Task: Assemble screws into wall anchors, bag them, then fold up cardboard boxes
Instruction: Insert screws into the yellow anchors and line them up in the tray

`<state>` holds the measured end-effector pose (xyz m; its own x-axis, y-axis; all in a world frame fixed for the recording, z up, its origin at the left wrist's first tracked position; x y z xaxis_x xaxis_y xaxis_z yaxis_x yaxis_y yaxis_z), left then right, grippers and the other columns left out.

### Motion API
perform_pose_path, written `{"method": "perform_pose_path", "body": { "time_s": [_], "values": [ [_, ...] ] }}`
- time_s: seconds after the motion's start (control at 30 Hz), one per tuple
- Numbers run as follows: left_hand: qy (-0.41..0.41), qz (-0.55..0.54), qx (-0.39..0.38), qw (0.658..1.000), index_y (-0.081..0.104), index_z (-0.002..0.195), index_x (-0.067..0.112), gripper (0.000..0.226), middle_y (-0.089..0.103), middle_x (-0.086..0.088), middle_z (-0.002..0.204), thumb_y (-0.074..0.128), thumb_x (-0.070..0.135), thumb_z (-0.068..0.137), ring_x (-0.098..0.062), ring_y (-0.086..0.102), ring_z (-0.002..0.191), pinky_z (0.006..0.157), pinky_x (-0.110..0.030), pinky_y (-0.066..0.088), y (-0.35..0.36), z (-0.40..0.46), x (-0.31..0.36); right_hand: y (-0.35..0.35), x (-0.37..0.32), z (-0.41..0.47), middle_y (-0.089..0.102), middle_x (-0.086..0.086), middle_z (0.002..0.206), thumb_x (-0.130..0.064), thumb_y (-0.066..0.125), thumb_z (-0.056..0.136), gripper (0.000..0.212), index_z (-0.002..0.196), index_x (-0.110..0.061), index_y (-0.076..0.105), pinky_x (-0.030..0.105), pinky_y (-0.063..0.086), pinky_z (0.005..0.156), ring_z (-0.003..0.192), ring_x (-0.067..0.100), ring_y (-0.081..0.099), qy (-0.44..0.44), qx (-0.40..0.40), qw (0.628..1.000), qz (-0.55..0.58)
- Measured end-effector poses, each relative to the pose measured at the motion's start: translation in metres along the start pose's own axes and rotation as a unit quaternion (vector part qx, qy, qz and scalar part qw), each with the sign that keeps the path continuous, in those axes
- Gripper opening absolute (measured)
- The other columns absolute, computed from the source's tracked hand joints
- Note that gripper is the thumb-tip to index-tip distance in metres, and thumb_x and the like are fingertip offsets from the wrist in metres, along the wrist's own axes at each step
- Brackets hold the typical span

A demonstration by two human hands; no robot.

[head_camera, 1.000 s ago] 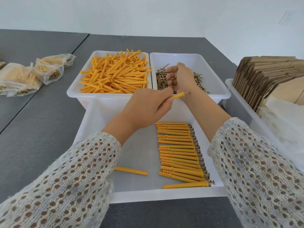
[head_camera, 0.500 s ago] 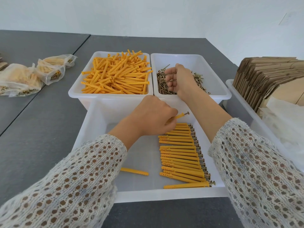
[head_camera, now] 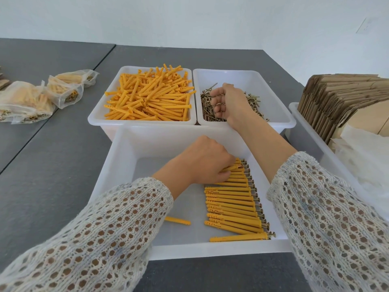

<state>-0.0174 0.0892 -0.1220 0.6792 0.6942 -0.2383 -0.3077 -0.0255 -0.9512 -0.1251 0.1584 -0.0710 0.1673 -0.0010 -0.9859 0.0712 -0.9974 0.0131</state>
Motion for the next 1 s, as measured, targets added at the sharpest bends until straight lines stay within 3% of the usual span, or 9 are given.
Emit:
{"method": "perform_pose_path", "body": {
  "time_s": [0.13, 0.27, 0.4, 0.5, 0.6, 0.73, 0.87, 1.0],
  "values": [
    [-0.038, -0.072, 0.009, 0.997, 0.049, 0.074, 0.019, 0.033, 0.054, 0.002, 0.066, 0.040, 0.036, 0.100, -0.020, 0.048, 0.057, 0.053, -0.031, 0.036, -0.009, -0.001, -0.007, 0.001, 0.002, 0.002, 0.055, 0.007, 0.061, -0.010, 0.038, 0.096, 0.027, 0.083, -0.004, 0.061, 0.022, 0.038, 0.045, 0.048, 0.016, 0.045, -0.037, 0.009, 0.995, -0.094],
    [-0.103, -0.198, 0.141, 0.964, 0.046, 0.067, 0.013, 0.031, 0.044, 0.003, 0.056, 0.050, 0.018, 0.097, -0.018, 0.040, 0.050, 0.051, -0.035, 0.035, -0.031, -0.007, -0.024, 0.009, 0.007, 0.004, 0.058, 0.027, 0.083, -0.011, 0.043, 0.093, 0.030, 0.090, 0.013, 0.061, 0.029, 0.039, 0.065, 0.071, 0.019, 0.046, -0.142, -0.001, 0.925, -0.351],
    [-0.153, -0.153, 0.243, 0.946, 0.056, 0.069, 0.012, 0.029, 0.048, 0.004, 0.058, 0.049, 0.020, 0.096, -0.016, 0.042, 0.052, 0.047, -0.034, 0.034, -0.042, -0.017, -0.040, 0.018, 0.008, 0.007, 0.046, 0.003, 0.067, -0.017, 0.042, 0.096, 0.033, 0.063, -0.013, 0.040, 0.029, 0.029, 0.052, 0.065, 0.018, 0.040, -0.124, -0.059, 0.849, -0.510],
    [-0.215, -0.106, 0.280, 0.929, 0.052, 0.072, 0.018, 0.024, 0.050, 0.007, 0.066, 0.049, 0.020, 0.097, -0.017, 0.046, 0.066, 0.049, -0.033, 0.034, -0.039, -0.026, -0.059, 0.016, 0.011, 0.008, 0.042, -0.002, 0.064, -0.020, 0.038, 0.098, 0.034, 0.064, -0.016, 0.037, 0.031, 0.027, 0.053, 0.061, 0.017, 0.037, -0.120, -0.087, 0.847, -0.510],
    [-0.298, -0.059, 0.257, 0.918, 0.064, 0.090, 0.015, 0.019, 0.059, 0.001, 0.085, 0.048, 0.022, 0.096, -0.021, 0.051, 0.088, 0.055, -0.032, 0.037, -0.029, -0.034, -0.077, 0.013, 0.013, 0.007, 0.042, 0.000, 0.065, -0.020, 0.038, 0.098, 0.035, 0.063, -0.017, 0.037, 0.031, 0.032, 0.059, 0.063, 0.019, 0.039, -0.111, -0.080, 0.838, -0.528],
    [-0.361, -0.028, 0.197, 0.911, 0.062, 0.113, 0.016, 0.030, 0.059, -0.004, 0.105, 0.041, 0.031, 0.098, -0.027, 0.051, 0.102, 0.078, -0.041, 0.044, -0.020, -0.035, -0.085, 0.013, 0.016, 0.006, 0.035, 0.000, 0.056, -0.014, 0.039, 0.093, 0.037, 0.056, -0.014, 0.032, 0.030, 0.025, 0.052, 0.053, 0.018, 0.032, -0.111, -0.073, 0.843, -0.522],
    [-0.383, -0.059, 0.174, 0.905, 0.056, 0.121, 0.018, 0.033, 0.064, -0.002, 0.109, 0.039, 0.035, 0.098, -0.028, 0.057, 0.101, 0.082, -0.042, 0.044, -0.018, -0.034, -0.087, 0.013, 0.016, 0.006, 0.033, -0.001, 0.054, -0.013, 0.039, 0.093, 0.040, 0.054, -0.015, 0.030, 0.030, 0.022, 0.051, 0.051, 0.017, 0.029, -0.107, -0.076, 0.850, -0.511],
    [-0.389, -0.097, 0.138, 0.906, 0.049, 0.128, 0.021, 0.034, 0.070, 0.000, 0.095, 0.038, 0.036, 0.100, -0.027, 0.064, 0.082, 0.069, -0.039, 0.051, -0.017, -0.033, -0.089, 0.014, 0.016, 0.007, 0.033, 0.000, 0.056, -0.011, 0.039, 0.092, 0.038, 0.056, -0.015, 0.029, 0.031, 0.022, 0.051, 0.052, 0.018, 0.029, -0.091, -0.081, 0.847, -0.518]
  ]
}}
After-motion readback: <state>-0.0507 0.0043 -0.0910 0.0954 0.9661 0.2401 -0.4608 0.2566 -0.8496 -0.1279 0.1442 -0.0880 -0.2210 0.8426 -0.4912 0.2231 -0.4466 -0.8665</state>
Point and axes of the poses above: each hand's wrist, its own z-axis towards the middle knuckle, its own y-axis out of the palm, x = y × z, the point moved 3 cm from there along z, towards the middle knuckle
